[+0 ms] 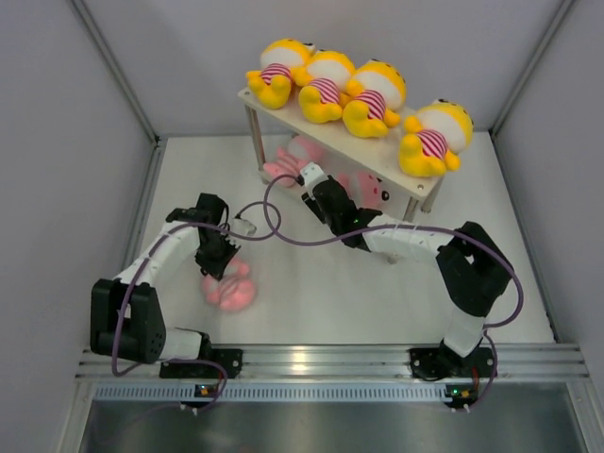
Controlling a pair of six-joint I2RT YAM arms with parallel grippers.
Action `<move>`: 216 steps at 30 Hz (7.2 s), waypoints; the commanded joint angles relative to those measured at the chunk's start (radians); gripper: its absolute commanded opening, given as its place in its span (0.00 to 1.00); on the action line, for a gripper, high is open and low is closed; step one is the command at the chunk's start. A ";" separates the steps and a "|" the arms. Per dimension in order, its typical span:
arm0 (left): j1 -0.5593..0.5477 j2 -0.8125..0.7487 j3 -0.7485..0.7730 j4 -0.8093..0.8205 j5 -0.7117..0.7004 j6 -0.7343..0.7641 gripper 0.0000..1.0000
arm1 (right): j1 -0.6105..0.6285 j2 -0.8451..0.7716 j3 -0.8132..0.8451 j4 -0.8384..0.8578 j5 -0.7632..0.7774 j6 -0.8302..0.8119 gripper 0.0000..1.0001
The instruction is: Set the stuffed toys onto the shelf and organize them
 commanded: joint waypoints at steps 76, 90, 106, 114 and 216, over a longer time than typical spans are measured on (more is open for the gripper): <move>0.008 -0.082 0.421 -0.171 0.191 -0.049 0.77 | 0.270 -0.354 0.288 -0.840 -0.556 -0.037 0.00; 0.011 -0.045 0.452 -0.171 0.174 -0.061 0.77 | 0.242 -0.508 0.253 -0.818 0.128 0.152 0.00; 0.011 -0.059 0.438 -0.172 0.182 -0.057 0.77 | 0.138 -0.572 -0.216 -0.260 0.198 0.101 0.00; 0.011 -0.071 0.428 -0.171 0.183 -0.055 0.78 | 0.006 -0.600 -0.402 -0.086 0.041 0.118 0.00; 0.012 -0.094 0.423 -0.172 0.182 -0.041 0.78 | -0.126 -0.391 -0.141 -0.741 -0.341 -0.823 0.00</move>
